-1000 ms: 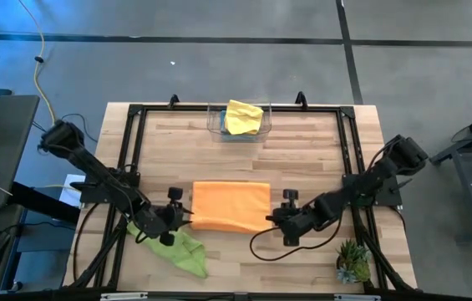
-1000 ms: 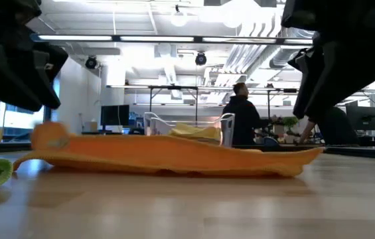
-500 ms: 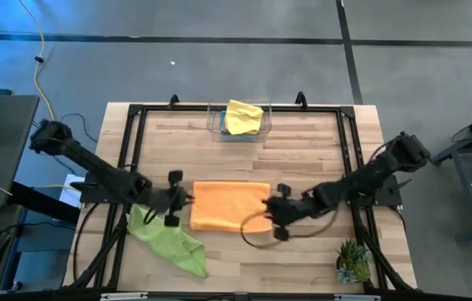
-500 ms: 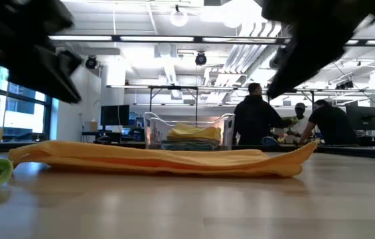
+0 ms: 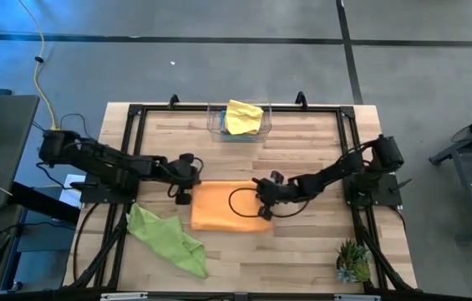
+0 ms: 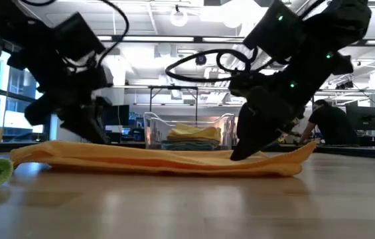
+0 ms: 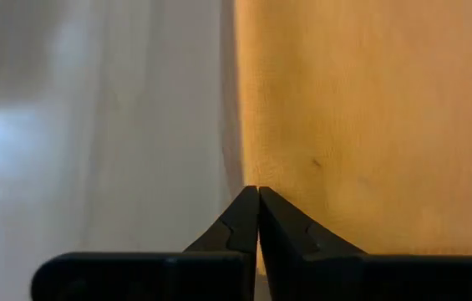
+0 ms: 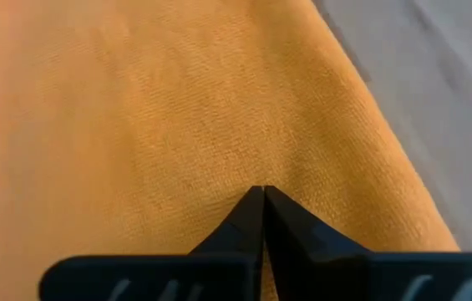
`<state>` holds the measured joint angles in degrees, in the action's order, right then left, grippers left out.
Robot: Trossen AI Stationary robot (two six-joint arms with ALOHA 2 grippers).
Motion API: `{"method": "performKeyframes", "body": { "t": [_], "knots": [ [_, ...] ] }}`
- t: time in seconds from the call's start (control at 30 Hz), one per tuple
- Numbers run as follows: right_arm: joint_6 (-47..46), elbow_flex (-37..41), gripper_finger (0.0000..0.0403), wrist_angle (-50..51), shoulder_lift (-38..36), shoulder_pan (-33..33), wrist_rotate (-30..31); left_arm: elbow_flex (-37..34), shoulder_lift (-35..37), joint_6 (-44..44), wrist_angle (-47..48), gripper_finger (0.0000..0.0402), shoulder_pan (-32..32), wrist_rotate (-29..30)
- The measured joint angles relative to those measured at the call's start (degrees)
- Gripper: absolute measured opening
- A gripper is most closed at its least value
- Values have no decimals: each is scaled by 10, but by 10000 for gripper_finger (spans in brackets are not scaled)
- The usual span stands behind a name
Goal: Fold microfiber towels
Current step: Fold the orange towel
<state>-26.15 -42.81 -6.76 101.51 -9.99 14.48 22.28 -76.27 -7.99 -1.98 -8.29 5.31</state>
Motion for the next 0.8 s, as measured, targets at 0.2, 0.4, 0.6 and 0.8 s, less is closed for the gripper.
{"method": "performKeyframes", "body": {
  "t": [0.2, 0.4, 0.6, 0.8],
  "knots": [
    [92, 0, 2, 28, -11, 58, -1, 1, -46, 5, -22, 1, 11, -7],
    [193, 2, 2, 36, -32, 130, -17, 2, -68, 33, -61, 0, 40, 1],
    [220, 2, 2, 82, -123, 148, -21, 0, -91, 71, -112, 0, 72, -16],
    [167, 2, 3, 98, -201, 91, -60, 12, -114, 93, -145, 0, 108, -40]
  ]
}}
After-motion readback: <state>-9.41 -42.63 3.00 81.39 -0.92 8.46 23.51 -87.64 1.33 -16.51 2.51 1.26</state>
